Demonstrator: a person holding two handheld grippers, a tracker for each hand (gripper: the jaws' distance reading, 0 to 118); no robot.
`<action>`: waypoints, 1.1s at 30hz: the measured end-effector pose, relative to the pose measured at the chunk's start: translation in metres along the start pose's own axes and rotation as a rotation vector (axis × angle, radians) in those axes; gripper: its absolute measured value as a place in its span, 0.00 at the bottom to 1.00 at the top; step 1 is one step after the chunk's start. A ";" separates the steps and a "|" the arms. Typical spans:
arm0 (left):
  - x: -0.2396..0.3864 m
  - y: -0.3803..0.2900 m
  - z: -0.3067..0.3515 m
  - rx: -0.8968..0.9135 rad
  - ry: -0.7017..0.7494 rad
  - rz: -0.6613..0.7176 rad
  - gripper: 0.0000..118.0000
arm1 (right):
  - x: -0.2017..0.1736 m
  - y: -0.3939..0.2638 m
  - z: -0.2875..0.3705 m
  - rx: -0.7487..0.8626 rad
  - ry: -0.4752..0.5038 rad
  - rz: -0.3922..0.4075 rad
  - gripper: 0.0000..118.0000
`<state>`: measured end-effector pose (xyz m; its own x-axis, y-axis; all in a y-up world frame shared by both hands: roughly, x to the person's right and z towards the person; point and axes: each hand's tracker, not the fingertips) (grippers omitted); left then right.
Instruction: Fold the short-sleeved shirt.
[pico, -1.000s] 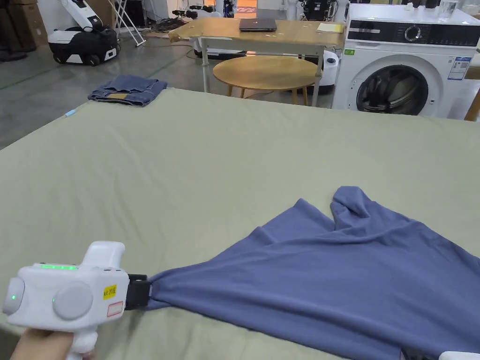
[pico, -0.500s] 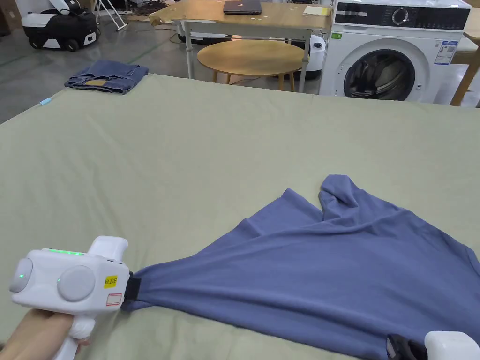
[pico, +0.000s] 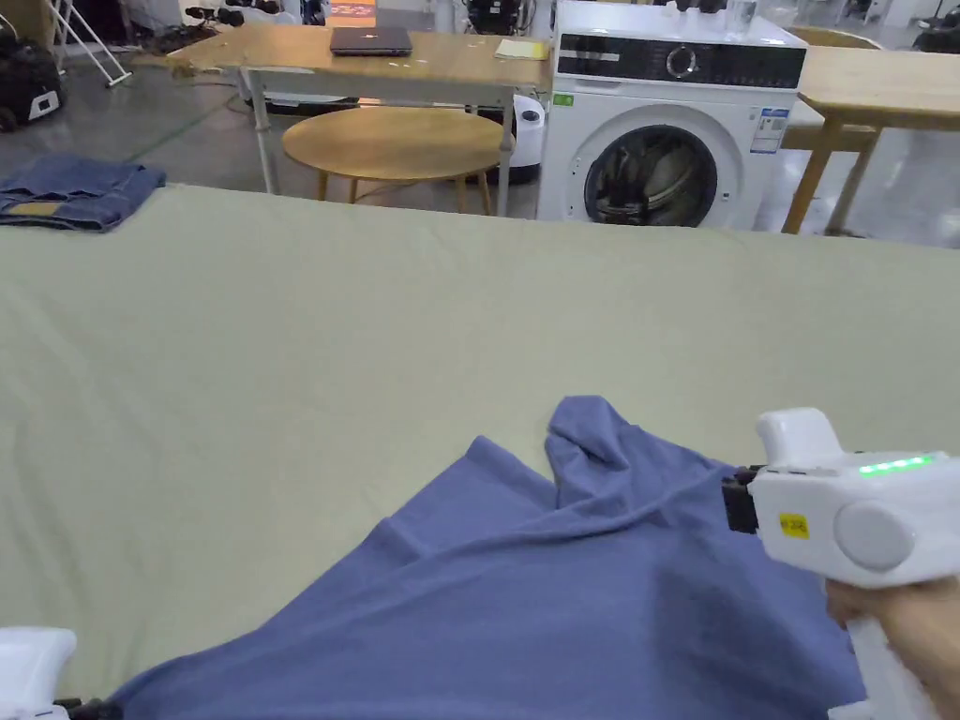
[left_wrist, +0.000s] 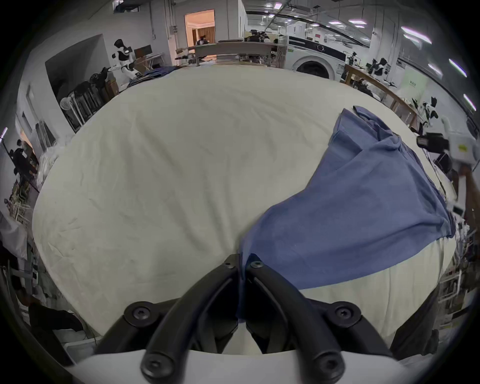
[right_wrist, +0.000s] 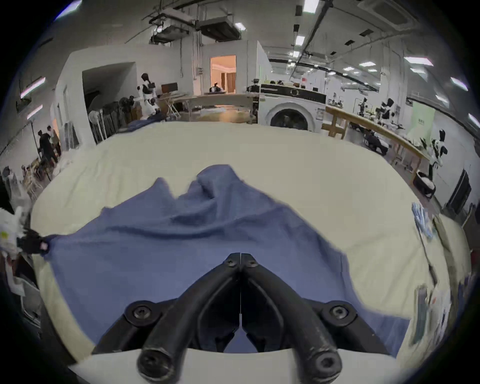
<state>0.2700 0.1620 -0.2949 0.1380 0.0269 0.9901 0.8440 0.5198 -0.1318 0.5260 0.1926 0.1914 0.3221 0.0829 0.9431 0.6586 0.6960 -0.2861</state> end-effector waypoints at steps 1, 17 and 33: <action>0.000 0.000 -0.001 -0.002 -0.004 0.006 0.00 | 0.006 0.008 -0.011 -0.014 -0.013 0.005 0.00; 0.008 0.005 -0.009 -0.038 0.007 0.004 0.00 | 0.018 0.031 -0.076 -0.208 0.053 0.081 0.00; 0.054 0.128 0.133 0.364 -0.014 -0.085 0.00 | 0.052 0.110 0.249 0.345 -0.112 0.061 0.00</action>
<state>0.3164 0.3440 -0.2521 0.0659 -0.0188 0.9976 0.6126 0.7899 -0.0256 0.4457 0.4516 0.2510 0.2644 0.1961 0.9443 0.3666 0.8852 -0.2865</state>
